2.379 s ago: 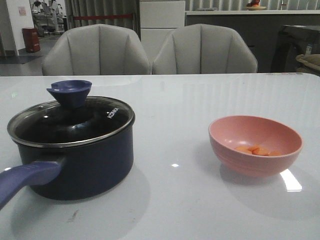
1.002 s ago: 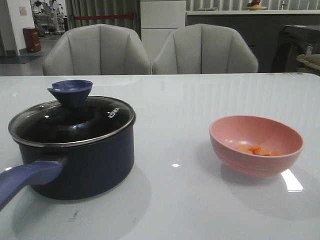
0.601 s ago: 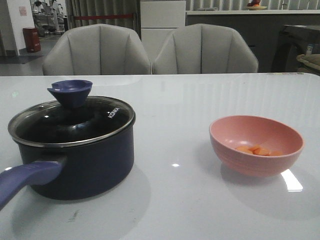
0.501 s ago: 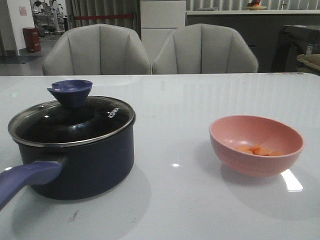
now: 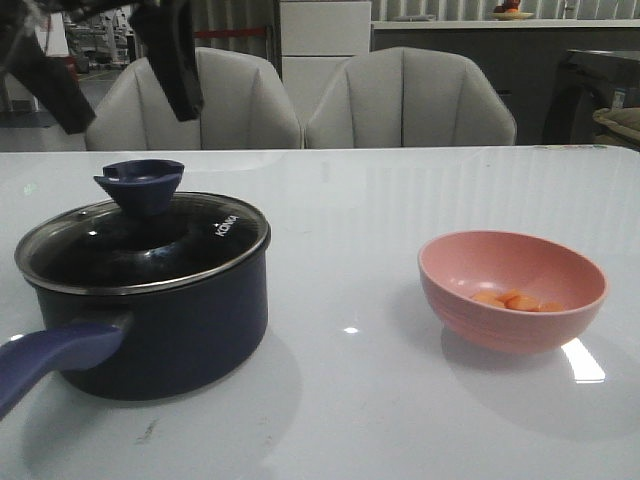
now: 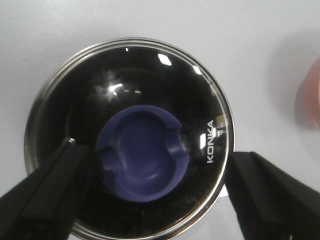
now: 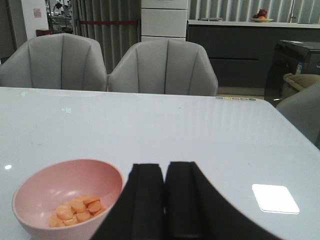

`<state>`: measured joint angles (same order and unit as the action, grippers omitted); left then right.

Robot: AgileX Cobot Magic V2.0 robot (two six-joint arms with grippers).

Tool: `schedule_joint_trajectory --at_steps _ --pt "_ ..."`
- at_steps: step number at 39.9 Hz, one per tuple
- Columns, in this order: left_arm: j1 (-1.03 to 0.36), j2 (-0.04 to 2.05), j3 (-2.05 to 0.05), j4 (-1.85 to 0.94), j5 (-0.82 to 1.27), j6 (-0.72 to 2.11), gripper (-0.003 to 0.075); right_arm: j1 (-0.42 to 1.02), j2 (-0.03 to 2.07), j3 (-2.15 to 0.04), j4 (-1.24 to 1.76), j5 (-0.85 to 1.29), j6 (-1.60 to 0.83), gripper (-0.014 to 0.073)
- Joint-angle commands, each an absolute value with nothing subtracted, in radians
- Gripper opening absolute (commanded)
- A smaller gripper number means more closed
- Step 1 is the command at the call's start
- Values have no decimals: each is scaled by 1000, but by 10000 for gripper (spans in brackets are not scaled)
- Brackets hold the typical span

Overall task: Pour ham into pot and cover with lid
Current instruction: 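Lower the left gripper onto the purple lid knob and grasp it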

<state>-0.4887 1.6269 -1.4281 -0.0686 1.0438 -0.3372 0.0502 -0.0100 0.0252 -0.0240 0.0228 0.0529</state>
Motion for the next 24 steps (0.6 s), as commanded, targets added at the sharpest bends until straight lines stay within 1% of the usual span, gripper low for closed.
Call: schedule_joint_trajectory --at_steps 1,8,13,24 --pt "-509 1640 -1497 -60 1058 -363 598 46 -29 37 -37 -56 52 134" --pt "-510 1708 -1539 -17 1116 -429 598 46 -29 37 -37 -56 52 134" --pt "-510 1713 -1541 15 1117 -491 598 46 -29 37 -37 -56 52 134" --pt "-506 1744 -1541 26 1126 -518 598 46 -29 37 -37 -56 52 134"
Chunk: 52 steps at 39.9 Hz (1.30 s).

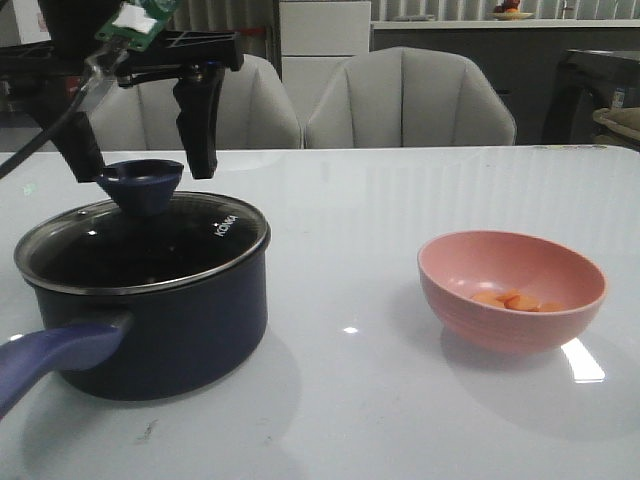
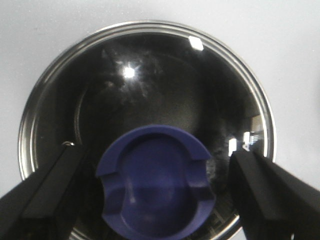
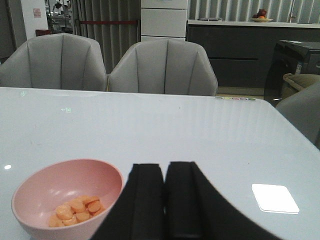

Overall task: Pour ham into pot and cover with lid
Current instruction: 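Lower the left gripper onto the purple lid knob and grasp it, then lift the glass lid off the saucepan with the left gripper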

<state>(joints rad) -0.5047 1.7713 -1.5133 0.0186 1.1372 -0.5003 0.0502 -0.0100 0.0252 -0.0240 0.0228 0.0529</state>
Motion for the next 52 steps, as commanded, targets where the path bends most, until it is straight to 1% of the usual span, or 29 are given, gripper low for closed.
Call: schedule_joint_trajectory --at_steps 1,11,15,19,26,32,39,45,52 --pt "-506 1748 -1541 21 1126 -518 598 46 -29 37 -37 -56 52 134" --pt "-506 1810 -1541 0 1159 -518 596 46 -29 37 -37 -56 52 134" --pt "-506 1816 -1541 0 1159 -518 577 46 -29 37 -37 -56 52 134" --pt "-506 1816 -1541 0 1162 -518 512 46 -29 37 -37 -56 52 134" --pt "-506 1816 -1541 0 1181 -518 365 46 -29 37 -37 -56 52 134" --pt "-506 1816 -1541 0 1181 -518 288 46 -29 37 -37 -56 52 134" --pt "-506 1816 -1541 0 1184 -518 227 46 -29 37 -37 -56 52 134" --pt "-506 1816 -1549 6 1190 -516 198 46 -29 37 -37 -56 52 134" --pt "-506 1812 -1610 23 1240 -510 167 46 -29 37 -37 -56 52 134"
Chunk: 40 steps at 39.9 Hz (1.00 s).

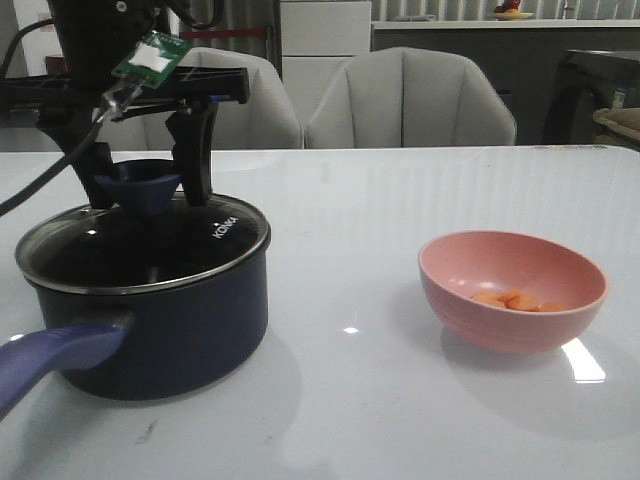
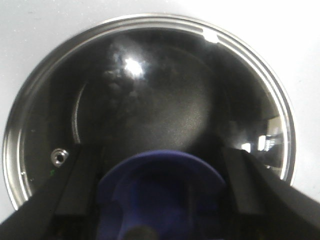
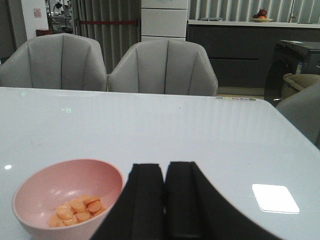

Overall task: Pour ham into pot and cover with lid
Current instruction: 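Lift the glass lid off the saucepan with the left gripper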

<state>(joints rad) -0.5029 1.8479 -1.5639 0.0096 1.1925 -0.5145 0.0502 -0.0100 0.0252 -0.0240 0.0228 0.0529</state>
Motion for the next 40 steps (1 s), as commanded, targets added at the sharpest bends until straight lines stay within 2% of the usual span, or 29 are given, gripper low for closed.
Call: schedule_joint_trajectory --at_steps 1,8,15,21,27,40 --pt "-506 1812 -1626 29 1253 -510 159 46 -29 37 -37 -56 52 134" --pt "-506 1808 -1706 44 1288 -505 112 46 -29 37 -37 -56 52 134" --pt "-503 1798 -1736 43 1288 -472 113 46 -29 37 -37 -56 52 134" --pt "-440 1765 -1731 43 1288 -418 113 46 -29 37 -37 -56 52 134" --pt "-318 1685 -1668 43 1288 -331 113 46 -29 37 -37 -56 52 134" --pt "100 1542 -1364 -30 1205 -116 113 46 -29 37 -37 -56 52 134"
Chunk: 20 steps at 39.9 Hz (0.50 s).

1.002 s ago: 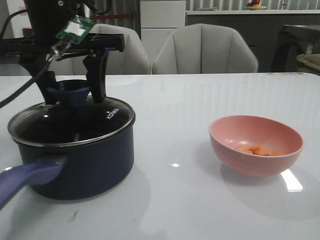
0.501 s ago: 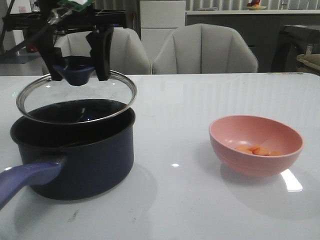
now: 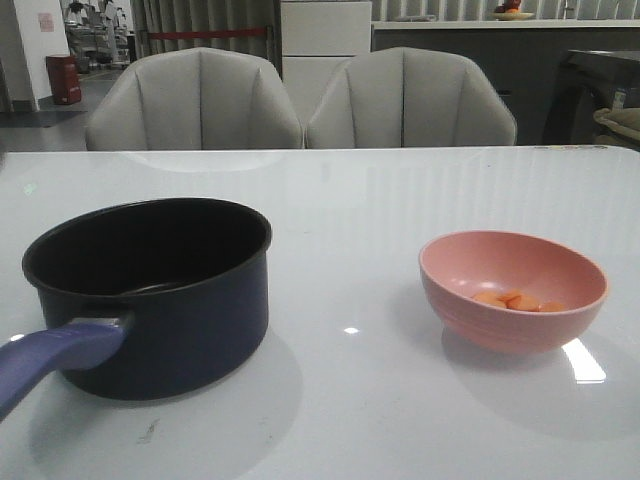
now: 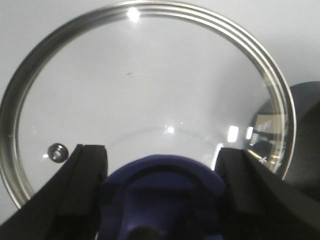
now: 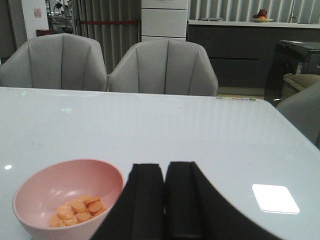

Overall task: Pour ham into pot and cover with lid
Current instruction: 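Lift the glass lid off the saucepan with the left gripper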

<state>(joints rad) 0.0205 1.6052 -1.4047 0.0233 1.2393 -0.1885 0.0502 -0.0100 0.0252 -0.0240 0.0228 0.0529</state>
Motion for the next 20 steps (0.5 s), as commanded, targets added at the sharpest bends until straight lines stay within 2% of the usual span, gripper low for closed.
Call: schedule_joint_trajectory --at_steps 1,6,10,20 --pt "123 1541 -1349 -51 1192 -91 113 46 -29 37 -37 -56 52 134" --pt "222 1541 -1224 -129 1064 -39 113 46 -29 37 -37 -56 52 134" --pt "238 1548 -1155 -119 970 -25 113 46 -29 37 -37 -56 52 134" --pt "238 1659 -1140 -119 952 18 113 45 -29 37 -37 -56 52 134"
